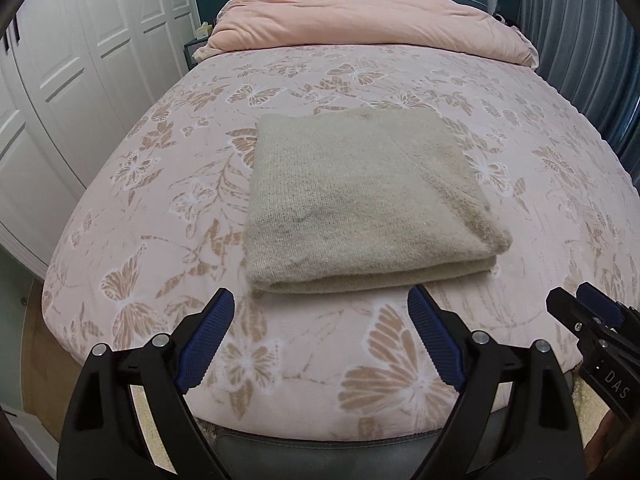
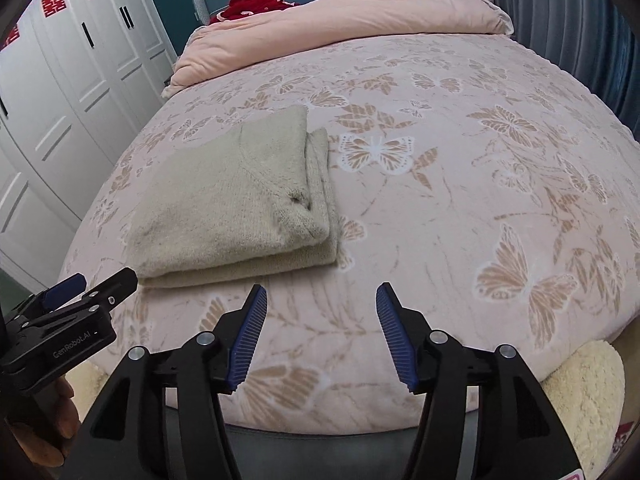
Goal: Fold small clothes
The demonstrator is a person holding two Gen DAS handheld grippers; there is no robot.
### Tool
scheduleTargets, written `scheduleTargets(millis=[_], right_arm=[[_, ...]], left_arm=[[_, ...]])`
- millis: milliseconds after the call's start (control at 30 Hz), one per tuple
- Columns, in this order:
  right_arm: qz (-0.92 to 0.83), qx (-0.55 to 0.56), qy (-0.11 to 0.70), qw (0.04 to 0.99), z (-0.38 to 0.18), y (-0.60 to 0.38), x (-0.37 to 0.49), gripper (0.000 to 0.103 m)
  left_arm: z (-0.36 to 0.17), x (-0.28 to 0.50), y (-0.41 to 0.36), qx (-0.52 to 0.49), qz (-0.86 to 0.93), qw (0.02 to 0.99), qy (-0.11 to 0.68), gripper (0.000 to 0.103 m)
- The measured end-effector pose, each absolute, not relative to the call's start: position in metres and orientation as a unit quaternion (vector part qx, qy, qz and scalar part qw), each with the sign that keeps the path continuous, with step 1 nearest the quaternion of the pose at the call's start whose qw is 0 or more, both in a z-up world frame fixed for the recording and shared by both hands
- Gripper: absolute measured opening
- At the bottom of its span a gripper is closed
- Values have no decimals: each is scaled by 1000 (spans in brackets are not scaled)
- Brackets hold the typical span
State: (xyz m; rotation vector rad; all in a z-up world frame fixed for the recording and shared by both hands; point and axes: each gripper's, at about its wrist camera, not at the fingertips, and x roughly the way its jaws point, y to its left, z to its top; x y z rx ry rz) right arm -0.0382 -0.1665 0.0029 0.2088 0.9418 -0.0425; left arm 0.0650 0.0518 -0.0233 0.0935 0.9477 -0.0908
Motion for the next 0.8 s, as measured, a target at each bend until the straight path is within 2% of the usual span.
scheduleTargets(millis=[233, 533, 800], right_arm=[[-40, 111, 456, 882, 0, -175, -54, 66], [-69, 53, 440, 894, 3, -161, -76, 78], [-60, 30, 425, 903, 8, -146, -85, 81]], left_arm=[[-28, 43, 56, 46, -28, 888, 456, 86], [-33, 3, 58, 59, 6, 905, 420, 90], [-28, -11, 55, 50, 12, 915, 401, 92]])
